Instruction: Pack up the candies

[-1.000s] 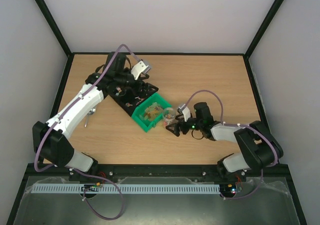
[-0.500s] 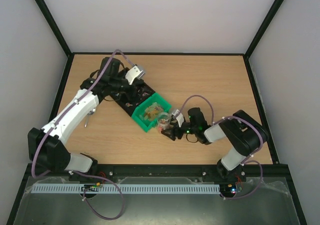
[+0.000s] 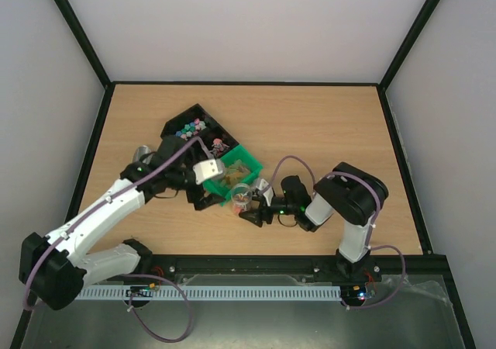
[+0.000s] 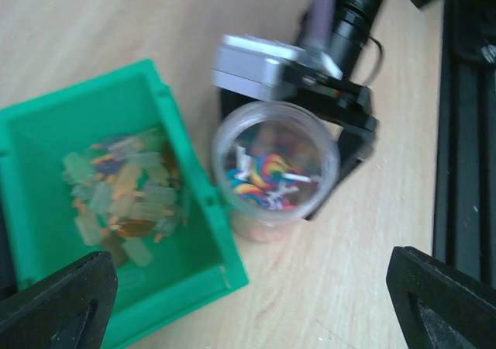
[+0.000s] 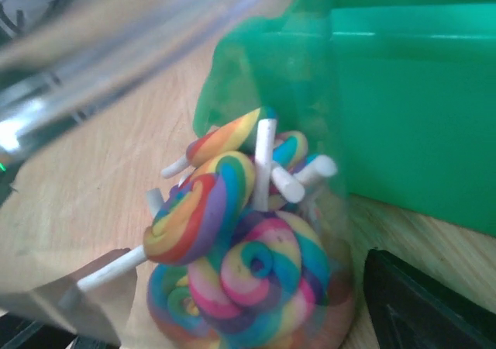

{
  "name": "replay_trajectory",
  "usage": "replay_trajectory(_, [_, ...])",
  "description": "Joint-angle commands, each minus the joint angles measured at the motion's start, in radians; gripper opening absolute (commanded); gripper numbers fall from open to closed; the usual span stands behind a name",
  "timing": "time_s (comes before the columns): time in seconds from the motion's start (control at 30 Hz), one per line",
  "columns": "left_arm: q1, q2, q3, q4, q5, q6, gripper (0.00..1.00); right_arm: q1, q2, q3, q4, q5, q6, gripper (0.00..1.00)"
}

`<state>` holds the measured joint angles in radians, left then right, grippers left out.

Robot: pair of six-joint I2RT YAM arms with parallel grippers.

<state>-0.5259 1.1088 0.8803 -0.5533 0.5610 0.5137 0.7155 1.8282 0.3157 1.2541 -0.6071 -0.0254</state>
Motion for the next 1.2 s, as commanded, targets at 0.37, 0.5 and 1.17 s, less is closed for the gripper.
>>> replay_trajectory(0.37, [-0.145,-0.011,-0.148,0.098,-0.122,0.071,0.99,0.039,0.177,-0.041,0.425,-0.015,0.051,0.78])
replay_trajectory(0.5, [-0.176,-0.005,-0.168,0.145,-0.167,0.057,0.99,0.039,0.197,-0.046,0.482,-0.014,0.062,0.78])
replay_trajectory(1.17, [-0.206,0.065,-0.12,0.179,-0.136,-0.026,0.99,0.064,0.265,-0.061,0.595,-0.041,0.037,0.77])
